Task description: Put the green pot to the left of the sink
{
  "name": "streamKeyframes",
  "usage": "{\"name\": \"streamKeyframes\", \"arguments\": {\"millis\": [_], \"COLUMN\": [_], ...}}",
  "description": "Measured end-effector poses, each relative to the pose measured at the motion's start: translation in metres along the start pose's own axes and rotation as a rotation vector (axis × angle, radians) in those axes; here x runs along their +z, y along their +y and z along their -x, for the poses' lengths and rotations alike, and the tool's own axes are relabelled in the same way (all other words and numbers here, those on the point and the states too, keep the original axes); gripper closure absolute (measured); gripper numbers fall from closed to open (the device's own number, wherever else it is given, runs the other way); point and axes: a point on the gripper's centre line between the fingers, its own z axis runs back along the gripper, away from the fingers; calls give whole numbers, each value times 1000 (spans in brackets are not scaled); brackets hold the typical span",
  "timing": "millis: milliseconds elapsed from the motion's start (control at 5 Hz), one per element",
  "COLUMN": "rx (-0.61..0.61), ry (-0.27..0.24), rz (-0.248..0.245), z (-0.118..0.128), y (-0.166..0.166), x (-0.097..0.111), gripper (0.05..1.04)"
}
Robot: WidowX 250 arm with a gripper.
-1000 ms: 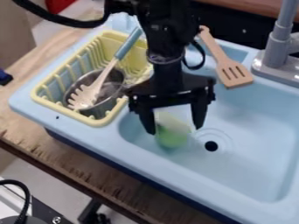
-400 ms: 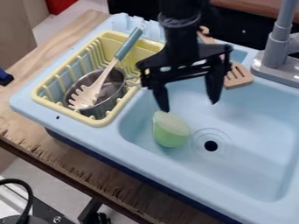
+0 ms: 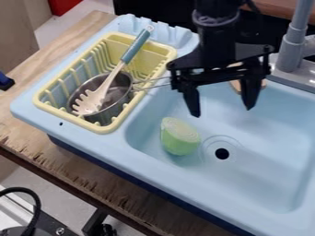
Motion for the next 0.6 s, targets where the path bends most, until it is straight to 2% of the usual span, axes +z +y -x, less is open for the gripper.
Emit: {"name": "streamKeyframes", "arguments": {"millis": [200, 600], "rx": [-28, 6], "ry": [-6, -5], "rz": [12, 15], "z": [-5, -39], "y": [-7, -14], "x": [7, 25], "gripper": [83, 83]}}
